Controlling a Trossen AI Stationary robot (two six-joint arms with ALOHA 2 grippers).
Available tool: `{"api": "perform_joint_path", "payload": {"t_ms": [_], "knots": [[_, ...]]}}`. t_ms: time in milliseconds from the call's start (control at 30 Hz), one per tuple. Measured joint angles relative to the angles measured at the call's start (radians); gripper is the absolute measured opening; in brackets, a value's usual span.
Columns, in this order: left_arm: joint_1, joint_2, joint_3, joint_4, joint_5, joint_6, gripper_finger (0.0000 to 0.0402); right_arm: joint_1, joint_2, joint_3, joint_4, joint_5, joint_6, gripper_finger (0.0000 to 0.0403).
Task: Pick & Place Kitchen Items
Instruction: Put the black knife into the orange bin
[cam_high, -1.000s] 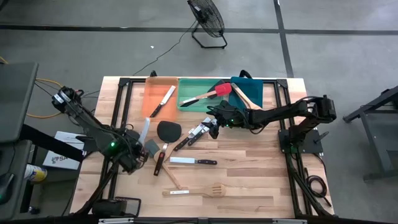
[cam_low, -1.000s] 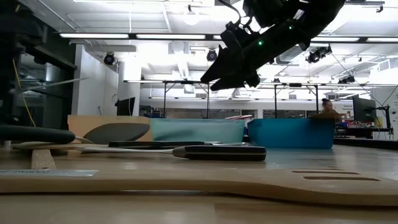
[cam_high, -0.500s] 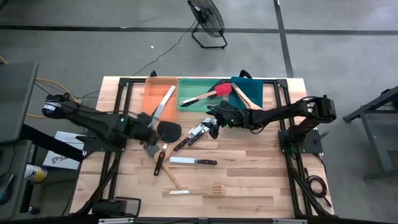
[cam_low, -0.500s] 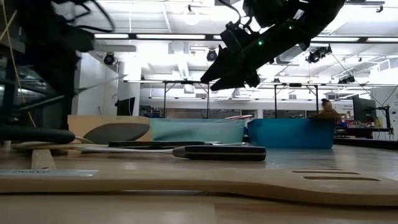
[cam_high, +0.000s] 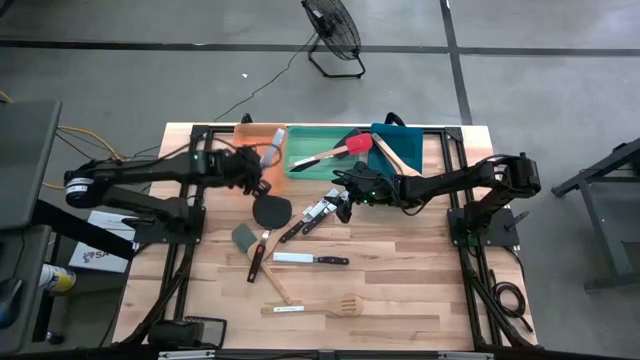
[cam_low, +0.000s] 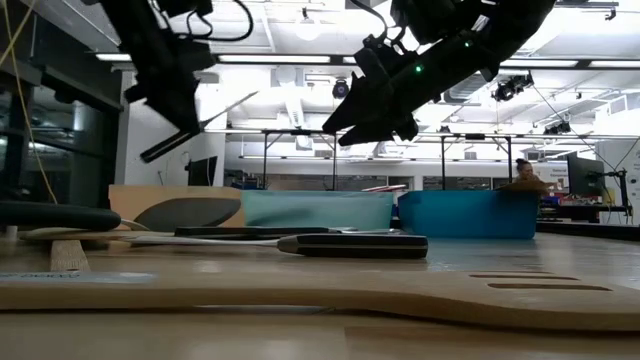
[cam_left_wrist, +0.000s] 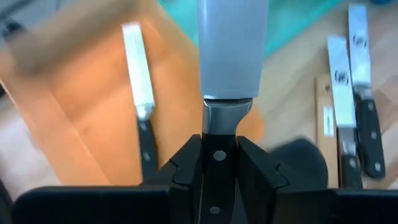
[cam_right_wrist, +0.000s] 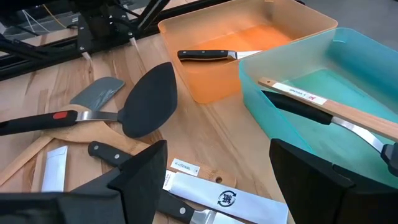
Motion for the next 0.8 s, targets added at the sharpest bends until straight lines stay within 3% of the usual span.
{"api": "perform_joint_path", "payload": {"t_ms": [200, 433, 633, 800], "knots": [[0.123, 0.004, 0.012, 0.003, 0.000, 0.139, 0.0071, 0.000, 0.000, 0.000, 0.000, 0.005, 0.000, 0.0275], [0.241, 0.100, 0.011, 0.020, 0.017, 0.236, 0.0071, 0.000, 0.000, 0.000, 0.000, 0.006, 0.000, 0.0275], [0.315, 0.219, 0.010, 0.024, 0.037, 0.249, 0.0071, 0.000, 0.000, 0.000, -0.001, 0.006, 0.019, 0.0275], [0.367, 0.294, 0.010, 0.026, 0.124, 0.238, 0.0070, 0.000, 0.000, 0.000, -0.001, 0.006, 0.019, 0.0275]]}}
